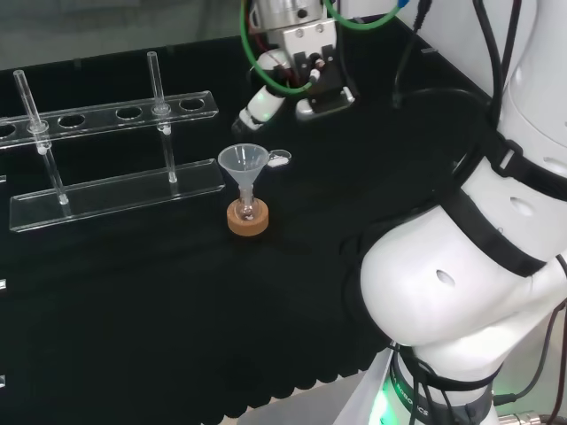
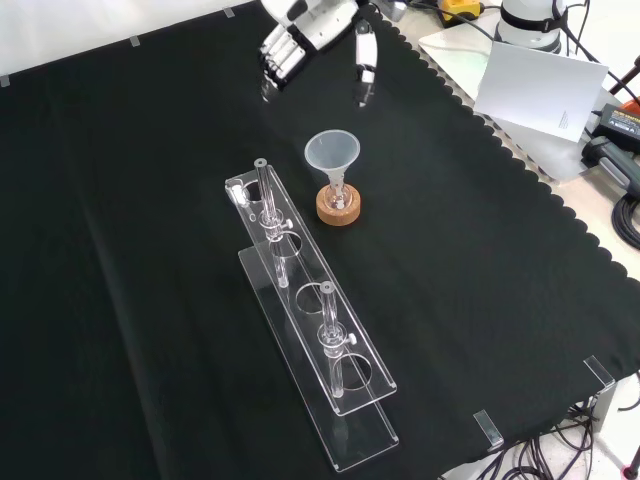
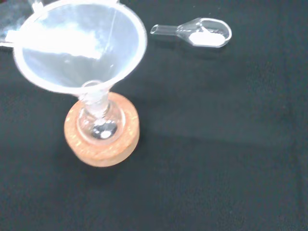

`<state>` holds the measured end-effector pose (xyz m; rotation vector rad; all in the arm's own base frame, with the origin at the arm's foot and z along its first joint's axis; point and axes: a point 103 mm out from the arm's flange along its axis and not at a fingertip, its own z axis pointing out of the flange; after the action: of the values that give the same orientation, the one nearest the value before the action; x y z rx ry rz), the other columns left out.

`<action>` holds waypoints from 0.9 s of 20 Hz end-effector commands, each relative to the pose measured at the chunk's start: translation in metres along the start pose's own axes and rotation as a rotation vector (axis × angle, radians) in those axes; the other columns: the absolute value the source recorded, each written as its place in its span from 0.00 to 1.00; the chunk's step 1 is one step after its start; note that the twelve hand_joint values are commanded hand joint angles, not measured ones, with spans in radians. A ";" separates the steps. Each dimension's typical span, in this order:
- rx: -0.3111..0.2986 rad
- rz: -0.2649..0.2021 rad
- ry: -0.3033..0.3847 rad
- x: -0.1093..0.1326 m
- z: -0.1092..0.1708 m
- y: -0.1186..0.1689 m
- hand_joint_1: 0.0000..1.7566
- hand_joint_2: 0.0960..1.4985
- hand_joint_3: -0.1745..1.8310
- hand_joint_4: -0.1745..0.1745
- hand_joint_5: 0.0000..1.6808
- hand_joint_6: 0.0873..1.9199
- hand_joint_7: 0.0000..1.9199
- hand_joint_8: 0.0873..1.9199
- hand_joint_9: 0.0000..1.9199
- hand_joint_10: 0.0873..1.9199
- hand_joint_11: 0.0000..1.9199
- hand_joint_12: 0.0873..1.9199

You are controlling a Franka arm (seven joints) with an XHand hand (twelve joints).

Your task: Pick up the weighing funnel.

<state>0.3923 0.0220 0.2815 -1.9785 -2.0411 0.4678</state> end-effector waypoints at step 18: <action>-0.106 -0.006 0.125 -0.079 -0.027 0.066 0.39 0.47 0.20 0.29 0.21 0.00 0.10 0.36 0.28 0.31 0.20 0.68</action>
<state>0.4444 -0.0373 0.2902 -2.0074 -2.0382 0.2780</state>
